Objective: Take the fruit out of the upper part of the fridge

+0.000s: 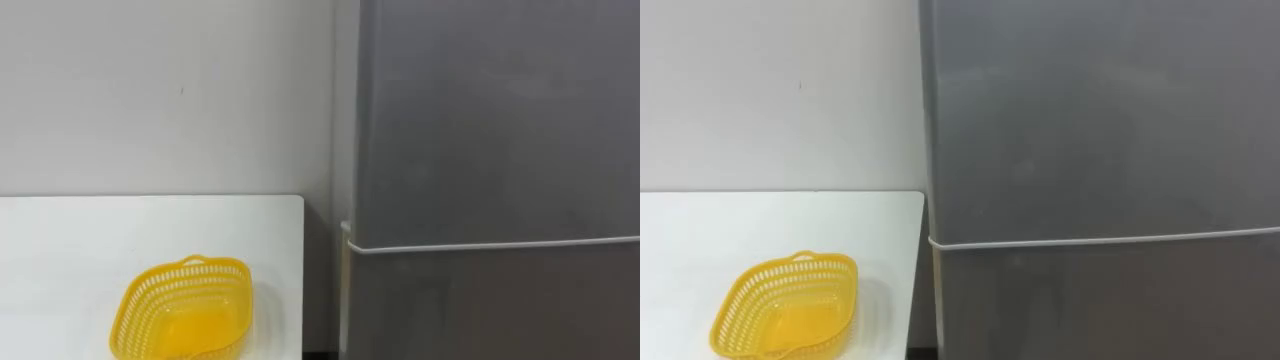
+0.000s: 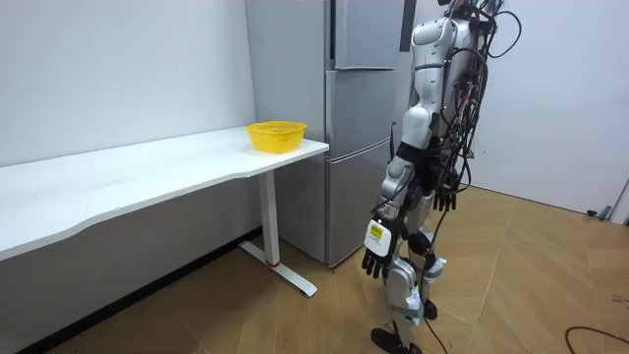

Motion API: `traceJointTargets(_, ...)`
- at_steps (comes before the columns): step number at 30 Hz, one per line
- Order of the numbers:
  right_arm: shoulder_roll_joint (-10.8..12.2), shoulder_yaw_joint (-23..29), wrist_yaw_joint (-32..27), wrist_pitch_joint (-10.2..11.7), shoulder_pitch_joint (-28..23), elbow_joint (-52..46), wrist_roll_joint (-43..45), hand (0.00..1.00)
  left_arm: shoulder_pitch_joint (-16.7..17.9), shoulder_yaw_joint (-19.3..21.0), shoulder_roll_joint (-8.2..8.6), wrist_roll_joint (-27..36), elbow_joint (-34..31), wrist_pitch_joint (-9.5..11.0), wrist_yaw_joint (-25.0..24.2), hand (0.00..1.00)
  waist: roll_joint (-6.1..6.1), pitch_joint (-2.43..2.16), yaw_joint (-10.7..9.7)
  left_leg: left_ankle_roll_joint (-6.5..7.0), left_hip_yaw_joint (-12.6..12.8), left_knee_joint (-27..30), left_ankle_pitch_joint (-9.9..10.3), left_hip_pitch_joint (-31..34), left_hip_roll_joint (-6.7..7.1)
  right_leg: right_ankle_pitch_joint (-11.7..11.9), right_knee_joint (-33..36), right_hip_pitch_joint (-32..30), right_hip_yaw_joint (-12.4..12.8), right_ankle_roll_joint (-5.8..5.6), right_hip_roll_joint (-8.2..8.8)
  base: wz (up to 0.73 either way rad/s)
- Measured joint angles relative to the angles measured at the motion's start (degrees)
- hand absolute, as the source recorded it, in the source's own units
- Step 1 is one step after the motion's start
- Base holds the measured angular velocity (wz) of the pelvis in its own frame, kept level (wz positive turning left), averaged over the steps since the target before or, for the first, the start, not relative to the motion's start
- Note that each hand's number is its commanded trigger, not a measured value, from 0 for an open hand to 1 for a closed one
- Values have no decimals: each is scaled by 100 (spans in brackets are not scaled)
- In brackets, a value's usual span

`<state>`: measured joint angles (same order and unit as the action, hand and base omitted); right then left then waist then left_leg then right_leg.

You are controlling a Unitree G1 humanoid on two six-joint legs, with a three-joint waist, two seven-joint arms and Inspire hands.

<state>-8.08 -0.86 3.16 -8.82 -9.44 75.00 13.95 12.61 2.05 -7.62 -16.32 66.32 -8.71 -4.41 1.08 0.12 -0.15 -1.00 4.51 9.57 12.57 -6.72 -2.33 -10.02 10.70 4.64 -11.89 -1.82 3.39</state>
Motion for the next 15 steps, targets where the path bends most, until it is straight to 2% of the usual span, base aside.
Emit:
traceJointTargets(11,2,-5,-13,-11,-76,-162,-6,0,55,-11,-2,59,-32,-33,50,0,12,-6,-113,4,18,5,20,-69,9,-28,0,31,116,-16,-15,-1)
traceJointTargets(15,7,-1,-10,-114,-75,-160,-3,0,47,-1,-3,88,-43,-88,51,0,34,-17,-112,1,8,7,22,-85,10,-62,6,23,160,-9,-21,0)
